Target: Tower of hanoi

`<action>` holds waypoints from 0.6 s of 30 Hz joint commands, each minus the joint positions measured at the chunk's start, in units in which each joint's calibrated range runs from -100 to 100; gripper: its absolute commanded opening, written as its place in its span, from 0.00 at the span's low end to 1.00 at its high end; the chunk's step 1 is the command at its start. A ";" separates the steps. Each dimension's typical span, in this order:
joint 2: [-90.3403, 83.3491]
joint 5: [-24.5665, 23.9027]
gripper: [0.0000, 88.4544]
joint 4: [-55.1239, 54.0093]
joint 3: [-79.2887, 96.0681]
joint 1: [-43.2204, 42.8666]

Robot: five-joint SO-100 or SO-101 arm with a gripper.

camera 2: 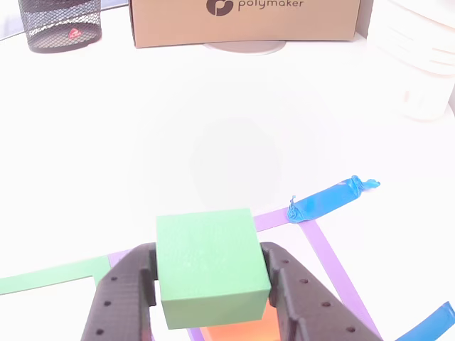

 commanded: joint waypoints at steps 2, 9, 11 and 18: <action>-14.07 0.36 0.11 17.50 -5.33 -0.91; -25.54 0.36 0.11 48.76 -19.33 -1.97; -27.56 0.36 0.11 59.29 -26.24 -2.83; -27.40 0.36 0.10 91.67 -57.97 -8.97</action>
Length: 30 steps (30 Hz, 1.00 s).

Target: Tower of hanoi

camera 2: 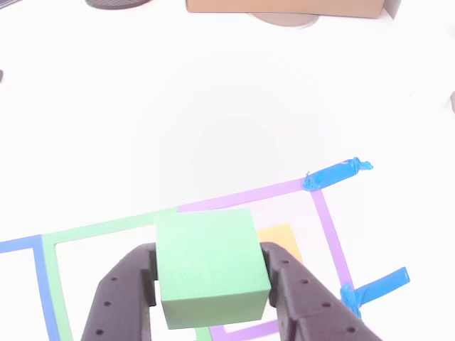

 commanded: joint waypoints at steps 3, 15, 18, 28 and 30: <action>-1.19 0.00 0.10 25.86 -30.03 -6.64; -1.75 0.00 0.10 40.52 -48.03 -21.98; -2.24 0.00 0.10 40.27 -46.76 -24.19; -10.07 0.00 0.10 23.03 -16.40 -29.85; -10.63 0.00 0.10 17.44 -10.22 -31.57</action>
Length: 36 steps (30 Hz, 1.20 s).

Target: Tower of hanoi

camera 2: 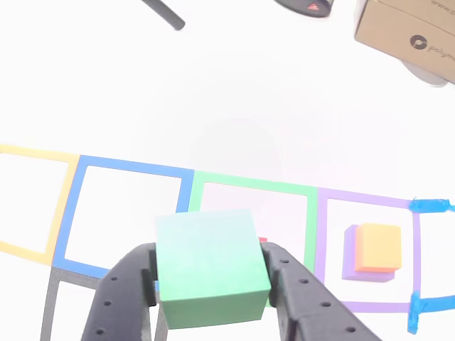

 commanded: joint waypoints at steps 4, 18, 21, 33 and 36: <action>-3.72 0.00 0.10 -24.79 23.74 -5.54; 5.56 0.00 0.10 -82.61 65.01 -13.21; 10.81 0.00 0.10 -90.95 68.01 -13.98; 34.31 0.00 0.11 -115.72 69.74 -16.18; 41.41 0.00 0.11 -121.55 68.37 -16.86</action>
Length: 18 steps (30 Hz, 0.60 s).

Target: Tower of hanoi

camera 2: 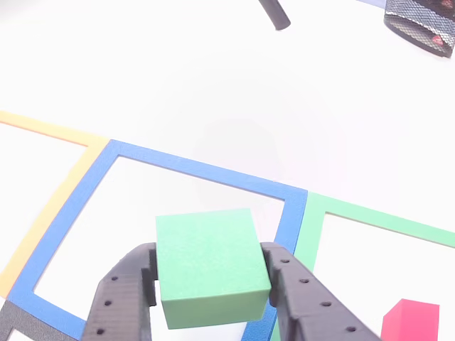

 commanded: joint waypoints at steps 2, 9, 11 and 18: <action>10.31 0.36 0.11 -10.32 -3.46 -1.44; 21.46 0.36 0.11 -17.29 -9.10 -2.78; 23.39 0.36 0.11 -18.01 -10.55 -3.07; 29.13 0.36 0.11 -21.01 -14.01 -3.74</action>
